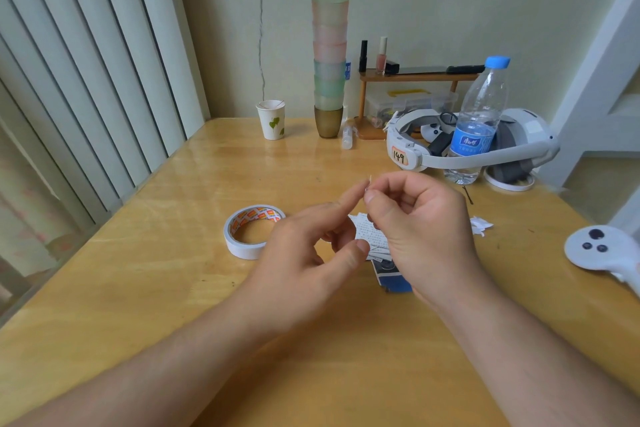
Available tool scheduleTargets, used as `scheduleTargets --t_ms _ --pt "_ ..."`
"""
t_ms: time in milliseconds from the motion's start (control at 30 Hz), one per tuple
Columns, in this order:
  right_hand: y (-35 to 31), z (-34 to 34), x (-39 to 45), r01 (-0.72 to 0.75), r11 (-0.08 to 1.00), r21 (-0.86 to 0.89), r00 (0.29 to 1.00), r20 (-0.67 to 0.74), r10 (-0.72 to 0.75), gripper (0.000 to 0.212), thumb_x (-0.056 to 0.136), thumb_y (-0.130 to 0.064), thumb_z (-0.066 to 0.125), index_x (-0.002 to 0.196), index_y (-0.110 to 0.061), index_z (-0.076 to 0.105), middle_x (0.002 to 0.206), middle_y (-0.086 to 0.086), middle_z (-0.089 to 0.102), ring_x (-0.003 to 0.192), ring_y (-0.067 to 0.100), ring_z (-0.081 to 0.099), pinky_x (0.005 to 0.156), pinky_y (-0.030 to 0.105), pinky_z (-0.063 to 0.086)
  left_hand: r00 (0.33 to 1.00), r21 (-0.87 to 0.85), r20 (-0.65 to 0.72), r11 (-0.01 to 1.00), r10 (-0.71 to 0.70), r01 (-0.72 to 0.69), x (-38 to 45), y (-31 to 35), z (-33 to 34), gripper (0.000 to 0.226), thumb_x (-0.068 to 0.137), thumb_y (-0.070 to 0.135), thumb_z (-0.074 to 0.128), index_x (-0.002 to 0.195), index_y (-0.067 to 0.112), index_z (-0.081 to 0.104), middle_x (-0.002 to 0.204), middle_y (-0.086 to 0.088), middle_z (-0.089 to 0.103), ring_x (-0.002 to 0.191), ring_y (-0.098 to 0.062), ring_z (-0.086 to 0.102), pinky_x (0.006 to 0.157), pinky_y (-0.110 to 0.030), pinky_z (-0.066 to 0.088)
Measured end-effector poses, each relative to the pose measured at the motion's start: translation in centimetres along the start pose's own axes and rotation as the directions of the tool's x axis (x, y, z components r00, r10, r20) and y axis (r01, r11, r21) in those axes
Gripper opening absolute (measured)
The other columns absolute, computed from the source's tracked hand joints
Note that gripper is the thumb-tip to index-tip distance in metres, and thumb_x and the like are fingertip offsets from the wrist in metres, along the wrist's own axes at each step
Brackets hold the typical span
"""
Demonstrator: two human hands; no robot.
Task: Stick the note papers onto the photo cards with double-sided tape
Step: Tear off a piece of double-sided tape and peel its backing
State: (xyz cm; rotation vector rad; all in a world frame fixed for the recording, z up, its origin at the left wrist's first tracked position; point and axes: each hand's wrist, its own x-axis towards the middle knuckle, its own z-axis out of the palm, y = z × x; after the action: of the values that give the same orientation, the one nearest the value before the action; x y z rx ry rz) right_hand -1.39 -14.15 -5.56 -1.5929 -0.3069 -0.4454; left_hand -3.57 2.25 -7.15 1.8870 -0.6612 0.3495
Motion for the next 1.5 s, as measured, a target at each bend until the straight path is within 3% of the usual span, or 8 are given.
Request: scheduleTargets --t_ms 167,367,500,900,1033,1167,1333,1500 --pt "0.1 0.1 0.0 0.007 1.000 -0.019 1.000 0.025 -0.006 0.006 0.086 -0.027 0.066 0.082 -0.025 0.070 0.077 0.008 0.066 0.083 0.038 0.062 0.077 0.051 0.056 0.997 -0.126 0.025 0.989 -0.074 0.076 0.1 0.3 0.0 0.057 0.089 0.036 0.064 0.144 0.049 0.053 0.079 0.003 0.056 0.082 -0.014 0.053 0.081 -0.039 0.048" --pt "-0.1 0.3 0.0 -0.039 0.997 0.067 0.998 0.061 0.035 0.010 0.086 -0.025 0.066 0.079 -0.028 0.070 0.071 0.003 0.063 0.071 0.020 0.060 0.067 0.034 0.053 0.981 -0.469 0.074 0.862 -0.177 0.191 0.4 0.6 -0.1 0.055 0.084 0.015 0.069 0.135 0.032 0.069 0.077 0.004 0.054 0.076 -0.010 0.049 0.078 -0.019 0.045" --pt "-0.2 0.2 0.0 -0.078 0.988 0.133 0.994 0.088 0.067 0.012 0.091 -0.016 0.068 0.079 -0.020 0.069 0.070 0.007 0.061 0.068 0.017 0.059 0.060 0.023 0.052 0.970 -0.561 0.123 0.791 -0.211 0.243 0.5 0.6 -0.3 0.055 0.076 0.023 0.067 0.131 0.031 0.074 0.074 0.004 0.053 0.078 -0.016 0.048 0.083 -0.024 0.044" --pt "-0.4 0.6 -0.3 -0.121 0.970 0.210 0.984 0.150 0.091 0.010 0.083 -0.017 0.064 0.076 -0.023 0.069 0.068 0.003 0.063 0.069 0.016 0.060 0.065 0.023 0.052 0.868 -0.765 0.186 0.487 -0.460 0.422 1.2 1.9 -0.5 0.038 0.081 0.016 0.065 0.116 0.013 0.081 0.066 0.001 0.041 0.065 -0.015 0.046 0.082 -0.034 0.042" --pt "-0.3 0.7 -0.5 -0.105 0.973 0.207 0.987 0.141 0.076 0.011 0.088 -0.009 0.066 0.080 -0.017 0.068 0.074 0.001 0.068 0.071 0.019 0.057 0.067 0.025 0.054 0.886 -0.696 0.087 0.609 -0.455 0.381 1.0 1.8 -0.2 0.027 0.090 0.017 0.066 0.110 0.018 0.084 0.063 0.004 0.044 0.065 -0.012 0.045 0.076 -0.025 0.046" --pt "-0.3 1.0 -0.5 -0.106 0.976 0.190 0.989 0.121 0.084 0.014 0.088 -0.020 0.068 0.077 -0.027 0.071 0.074 -0.003 0.068 0.072 0.015 0.060 0.067 0.024 0.052 0.982 -0.132 -0.128 0.983 -0.142 0.125 0.4 0.9 -0.2 0.029 0.101 0.028 0.065 0.125 0.043 0.070 0.064 0.021 0.050 0.069 0.002 0.049 0.072 -0.011 0.041" --pt "-0.5 0.8 -0.6 -0.037 0.988 0.153 0.995 0.093 0.023 0.013 0.091 -0.021 0.065 0.080 -0.026 0.070 0.073 -0.005 0.066 0.071 0.013 0.060 0.068 0.024 0.052 0.990 0.033 -0.123 0.996 -0.073 0.077 0.3 0.7 0.0 0.040 0.097 0.030 0.062 0.133 0.048 0.063 0.071 0.017 0.052 0.076 -0.003 0.051 0.072 -0.014 0.041" --pt "-0.8 0.7 -0.5 -0.046 0.988 0.151 0.990 0.135 0.025 0.019 0.098 -0.005 0.062 0.083 -0.016 0.065 0.070 -0.009 0.066 0.068 0.010 0.064 0.065 0.019 0.051 0.973 -0.285 -0.051 0.937 -0.226 0.203 0.7 1.1 -0.6 0.034 0.099 0.019 0.064 0.123 0.040 0.075 0.069 0.015 0.056 0.073 -0.003 0.050 0.074 -0.010 0.042"
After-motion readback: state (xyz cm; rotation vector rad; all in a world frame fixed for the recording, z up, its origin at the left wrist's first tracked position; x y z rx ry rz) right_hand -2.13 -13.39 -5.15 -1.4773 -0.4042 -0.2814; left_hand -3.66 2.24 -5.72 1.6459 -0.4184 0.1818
